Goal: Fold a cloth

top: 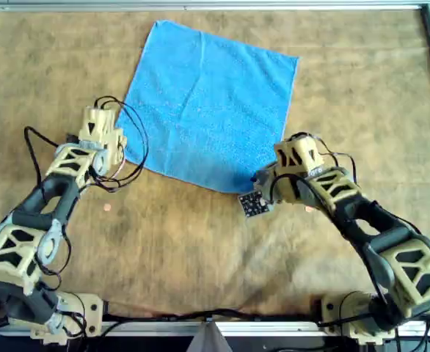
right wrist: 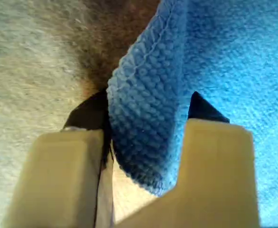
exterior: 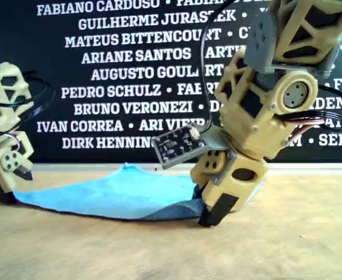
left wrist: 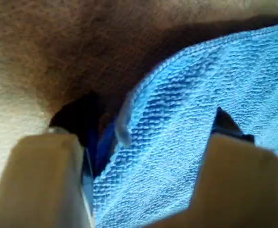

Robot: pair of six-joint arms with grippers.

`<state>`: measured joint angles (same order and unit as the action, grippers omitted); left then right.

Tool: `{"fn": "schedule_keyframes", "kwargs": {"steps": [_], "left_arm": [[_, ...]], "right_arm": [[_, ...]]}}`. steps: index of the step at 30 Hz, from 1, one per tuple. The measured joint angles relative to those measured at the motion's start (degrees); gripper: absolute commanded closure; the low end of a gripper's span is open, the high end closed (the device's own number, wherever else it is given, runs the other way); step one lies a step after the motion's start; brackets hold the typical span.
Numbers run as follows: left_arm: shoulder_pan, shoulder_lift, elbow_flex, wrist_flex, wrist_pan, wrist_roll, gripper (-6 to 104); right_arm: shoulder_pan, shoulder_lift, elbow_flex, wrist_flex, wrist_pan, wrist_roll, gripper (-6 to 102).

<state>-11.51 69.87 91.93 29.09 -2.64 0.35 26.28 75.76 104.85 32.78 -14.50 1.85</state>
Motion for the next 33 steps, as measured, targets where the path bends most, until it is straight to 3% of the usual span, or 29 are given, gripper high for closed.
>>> {"fn": "schedule_keyframes", "kwargs": {"steps": [6,10,14,23,25,29,33], "left_arm": [[0.0,-0.09,0.0,0.0,-0.09,0.44,14],[-0.09,-0.09,0.0,0.0,0.09,5.45,22],[-0.53,-0.09,-0.09,0.0,0.18,9.14,41],[-0.53,-0.09,-0.35,0.0,0.53,9.4,96],[-0.53,-0.18,-0.88,0.0,0.53,9.4,101],[-0.44,-0.26,-1.05,0.0,0.53,9.4,99],[-0.53,-0.26,-1.05,0.0,0.53,9.4,98]], "right_arm": [[0.0,0.0,0.0,0.0,0.0,0.0,33],[0.18,0.0,0.0,0.0,0.18,0.0,38],[0.18,0.0,0.0,0.0,0.18,0.0,52],[0.09,0.0,0.0,-0.7,0.0,-0.18,81],[0.09,0.0,0.0,-0.7,0.0,-0.26,87],[0.09,0.0,0.0,-0.7,0.0,-0.35,98],[0.09,-0.09,0.0,-0.7,0.0,-0.44,98]]}}
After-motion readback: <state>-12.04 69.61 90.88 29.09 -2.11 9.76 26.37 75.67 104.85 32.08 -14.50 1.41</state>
